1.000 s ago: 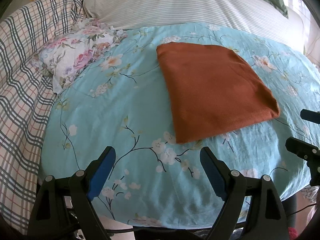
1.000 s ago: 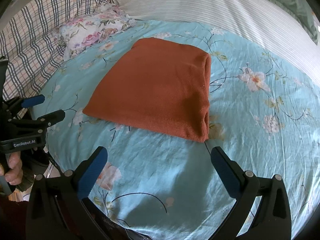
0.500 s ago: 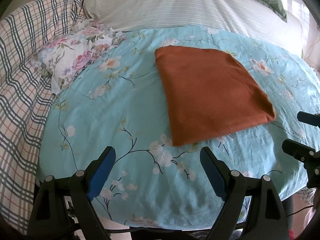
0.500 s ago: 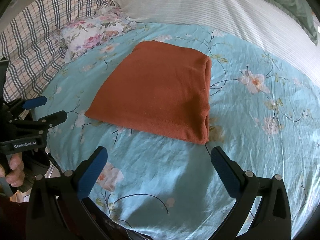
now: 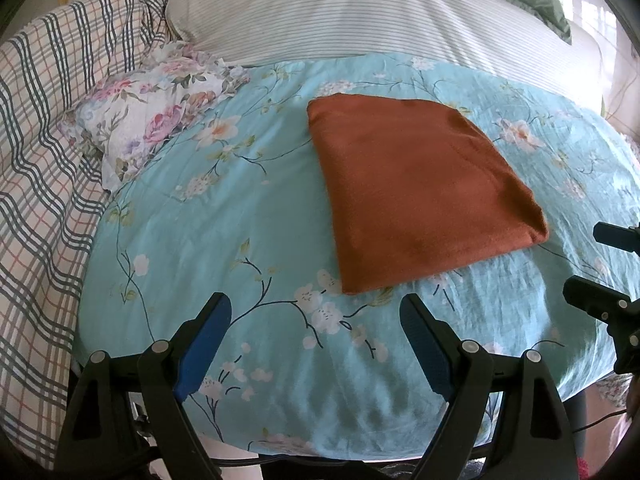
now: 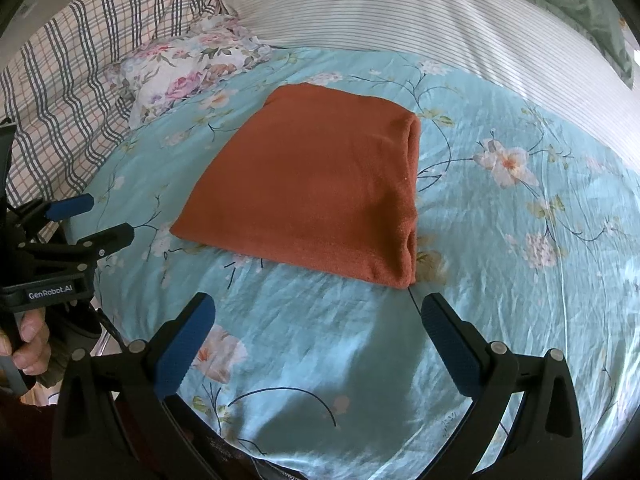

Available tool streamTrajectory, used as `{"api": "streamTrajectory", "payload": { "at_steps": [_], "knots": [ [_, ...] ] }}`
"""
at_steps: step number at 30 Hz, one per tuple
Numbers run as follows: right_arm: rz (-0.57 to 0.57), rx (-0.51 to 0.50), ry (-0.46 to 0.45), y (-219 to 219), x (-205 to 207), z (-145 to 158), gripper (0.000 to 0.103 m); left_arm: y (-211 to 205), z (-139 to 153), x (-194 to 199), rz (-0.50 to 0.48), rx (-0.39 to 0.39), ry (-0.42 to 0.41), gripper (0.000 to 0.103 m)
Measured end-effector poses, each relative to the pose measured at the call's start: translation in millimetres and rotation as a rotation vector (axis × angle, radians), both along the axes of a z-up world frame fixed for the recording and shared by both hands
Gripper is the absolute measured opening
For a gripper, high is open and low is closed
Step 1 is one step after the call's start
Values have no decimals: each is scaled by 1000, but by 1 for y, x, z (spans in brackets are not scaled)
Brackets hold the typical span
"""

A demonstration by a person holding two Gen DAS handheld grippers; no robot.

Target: Fold small clothes

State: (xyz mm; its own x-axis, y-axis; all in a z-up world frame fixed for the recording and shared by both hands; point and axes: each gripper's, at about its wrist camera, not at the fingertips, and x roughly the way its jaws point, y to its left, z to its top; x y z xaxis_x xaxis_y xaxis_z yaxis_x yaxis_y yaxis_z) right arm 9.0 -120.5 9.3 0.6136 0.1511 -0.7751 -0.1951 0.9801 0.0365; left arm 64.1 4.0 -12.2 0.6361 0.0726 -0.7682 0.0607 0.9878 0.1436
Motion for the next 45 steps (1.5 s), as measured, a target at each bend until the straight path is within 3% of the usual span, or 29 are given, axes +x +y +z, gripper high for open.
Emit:
{"api": "streamTrajectory", "payload": {
  "at_steps": [45],
  "knots": [
    [4,9,14,-2,2,-4,103,5,-3,1,14,14,3,87]
  ]
}}
